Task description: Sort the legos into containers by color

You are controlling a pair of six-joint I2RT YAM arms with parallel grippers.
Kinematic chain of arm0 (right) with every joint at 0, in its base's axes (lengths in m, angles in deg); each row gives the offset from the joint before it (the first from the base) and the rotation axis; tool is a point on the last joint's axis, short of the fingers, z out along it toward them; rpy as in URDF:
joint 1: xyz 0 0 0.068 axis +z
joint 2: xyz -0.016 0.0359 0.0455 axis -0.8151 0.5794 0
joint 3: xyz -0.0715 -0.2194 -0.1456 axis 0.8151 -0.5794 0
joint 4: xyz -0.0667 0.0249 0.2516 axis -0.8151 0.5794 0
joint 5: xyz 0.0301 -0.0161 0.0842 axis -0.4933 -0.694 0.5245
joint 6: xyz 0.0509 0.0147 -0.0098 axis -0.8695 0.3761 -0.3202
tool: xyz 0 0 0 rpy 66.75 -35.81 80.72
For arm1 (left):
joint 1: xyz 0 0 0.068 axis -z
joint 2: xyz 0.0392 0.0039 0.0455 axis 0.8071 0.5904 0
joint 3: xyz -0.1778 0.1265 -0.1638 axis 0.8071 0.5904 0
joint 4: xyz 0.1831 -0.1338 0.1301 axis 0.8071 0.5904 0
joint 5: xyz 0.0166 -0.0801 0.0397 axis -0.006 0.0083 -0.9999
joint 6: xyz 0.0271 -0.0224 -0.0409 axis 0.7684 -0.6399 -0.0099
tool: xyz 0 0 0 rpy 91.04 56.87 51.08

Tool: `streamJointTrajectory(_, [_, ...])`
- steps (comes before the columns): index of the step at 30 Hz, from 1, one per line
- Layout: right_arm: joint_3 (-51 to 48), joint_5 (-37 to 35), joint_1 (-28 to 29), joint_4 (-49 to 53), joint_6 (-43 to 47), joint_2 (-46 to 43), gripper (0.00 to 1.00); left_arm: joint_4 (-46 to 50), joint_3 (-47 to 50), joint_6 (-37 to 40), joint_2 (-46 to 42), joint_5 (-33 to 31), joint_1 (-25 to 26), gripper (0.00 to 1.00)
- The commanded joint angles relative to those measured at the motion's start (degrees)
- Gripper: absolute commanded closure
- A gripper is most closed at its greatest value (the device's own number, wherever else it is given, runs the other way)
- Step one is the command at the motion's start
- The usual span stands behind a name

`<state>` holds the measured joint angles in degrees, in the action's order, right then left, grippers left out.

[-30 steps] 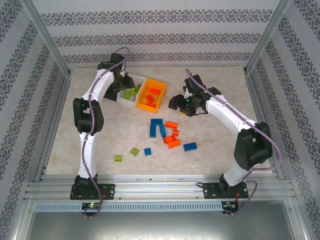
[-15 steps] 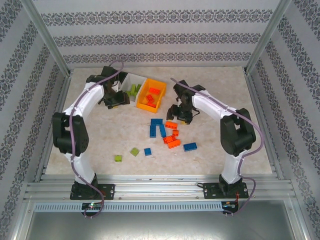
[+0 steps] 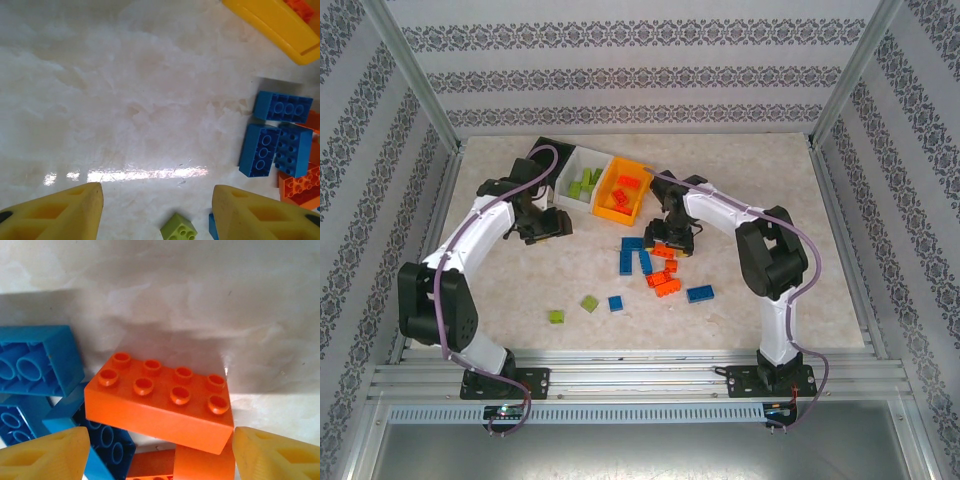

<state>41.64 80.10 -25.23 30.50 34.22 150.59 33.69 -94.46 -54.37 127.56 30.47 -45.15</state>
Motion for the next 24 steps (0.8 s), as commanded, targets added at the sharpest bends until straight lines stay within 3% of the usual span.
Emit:
streamJointTrajectory(1, [2.7,-2.6,-0.3,1.5,-0.9,1.9,0.24,-0.6,1.0,1.2,-1.5,-0.4,0.3,0.40])
streamJointTrajectory(14, [5.7,-1.5,-0.8,1.5,-0.4,7.2,0.28,1.0,0.8,3.0,-1.8,-0.7,-0.5,0.39])
streamJointTrajectory(24, [3.4,-1.7,-2.9,0.9,-0.3,2.1,0.40,-0.5,-0.1,1.8,0.2,0.8,-0.5,0.39])
